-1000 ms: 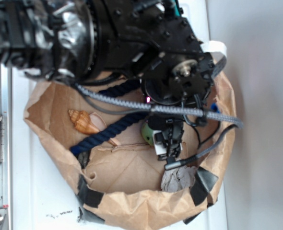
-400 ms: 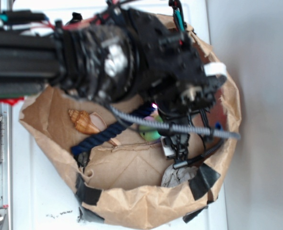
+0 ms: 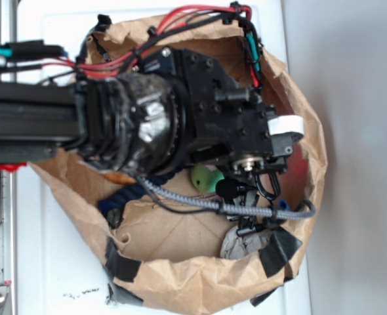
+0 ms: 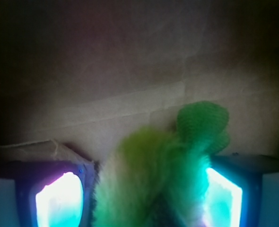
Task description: Grab the green animal.
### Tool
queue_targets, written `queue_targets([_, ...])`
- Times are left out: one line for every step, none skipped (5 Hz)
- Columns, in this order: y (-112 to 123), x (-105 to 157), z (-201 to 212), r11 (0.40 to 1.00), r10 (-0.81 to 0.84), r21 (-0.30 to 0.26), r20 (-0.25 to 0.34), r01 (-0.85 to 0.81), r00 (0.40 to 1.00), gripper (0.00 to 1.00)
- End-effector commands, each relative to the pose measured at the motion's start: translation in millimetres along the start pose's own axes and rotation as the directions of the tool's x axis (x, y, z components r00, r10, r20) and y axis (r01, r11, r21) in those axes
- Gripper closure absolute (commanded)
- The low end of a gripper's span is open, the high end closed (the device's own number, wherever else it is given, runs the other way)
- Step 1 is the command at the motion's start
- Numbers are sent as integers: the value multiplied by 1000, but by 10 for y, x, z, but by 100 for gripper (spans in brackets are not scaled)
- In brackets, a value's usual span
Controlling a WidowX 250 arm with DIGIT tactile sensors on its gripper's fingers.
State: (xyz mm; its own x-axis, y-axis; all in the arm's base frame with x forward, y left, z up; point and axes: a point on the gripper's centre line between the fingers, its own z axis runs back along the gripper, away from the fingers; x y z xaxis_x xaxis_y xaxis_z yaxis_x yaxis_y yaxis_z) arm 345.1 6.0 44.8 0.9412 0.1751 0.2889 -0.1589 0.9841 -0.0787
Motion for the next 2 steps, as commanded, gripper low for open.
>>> queue_targets([-23, 74, 63, 1000, -3, -7, 22, 3, 1000, 100])
queue_targets([-12, 114, 157, 1000, 7, -27, 16, -6, 1000, 100])
